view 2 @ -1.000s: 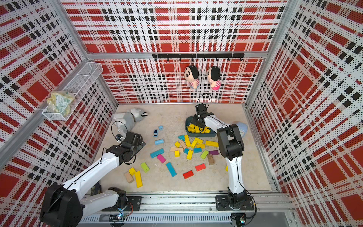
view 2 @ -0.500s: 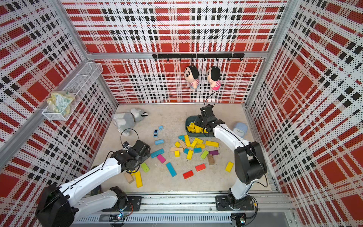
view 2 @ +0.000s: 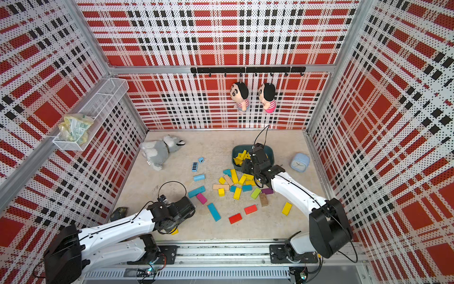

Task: Pick out the yellow building blocks
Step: Place the building block in the storage box, then pick up the building block from the center of the board.

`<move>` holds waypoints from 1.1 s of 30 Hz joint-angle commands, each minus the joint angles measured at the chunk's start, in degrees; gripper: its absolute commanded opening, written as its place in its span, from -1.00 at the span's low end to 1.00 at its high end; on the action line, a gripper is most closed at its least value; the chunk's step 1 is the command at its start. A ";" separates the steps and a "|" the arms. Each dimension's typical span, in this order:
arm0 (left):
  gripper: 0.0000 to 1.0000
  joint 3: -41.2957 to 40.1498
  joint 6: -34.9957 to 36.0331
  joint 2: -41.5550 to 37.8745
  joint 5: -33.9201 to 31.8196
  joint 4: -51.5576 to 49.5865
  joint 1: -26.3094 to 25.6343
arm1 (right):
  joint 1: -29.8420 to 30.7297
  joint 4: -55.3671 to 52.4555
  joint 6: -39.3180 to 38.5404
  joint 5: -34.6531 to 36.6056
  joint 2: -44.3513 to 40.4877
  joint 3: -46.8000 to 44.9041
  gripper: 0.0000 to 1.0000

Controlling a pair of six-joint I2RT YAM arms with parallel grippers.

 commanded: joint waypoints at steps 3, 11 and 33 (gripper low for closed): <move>0.50 -3.18 -7.24 -3.24 0.44 -2.39 -1.76 | -0.12 -1.56 -1.11 1.58 -2.12 -0.97 -0.21; 0.52 -5.77 -9.37 -5.53 0.44 -2.33 -2.08 | -0.14 -2.06 -0.28 1.09 -3.67 -2.87 -0.25; 0.47 -3.32 -8.31 0.39 -2.57 -0.42 1.10 | -0.10 -3.74 0.60 2.54 -7.82 -5.78 -0.31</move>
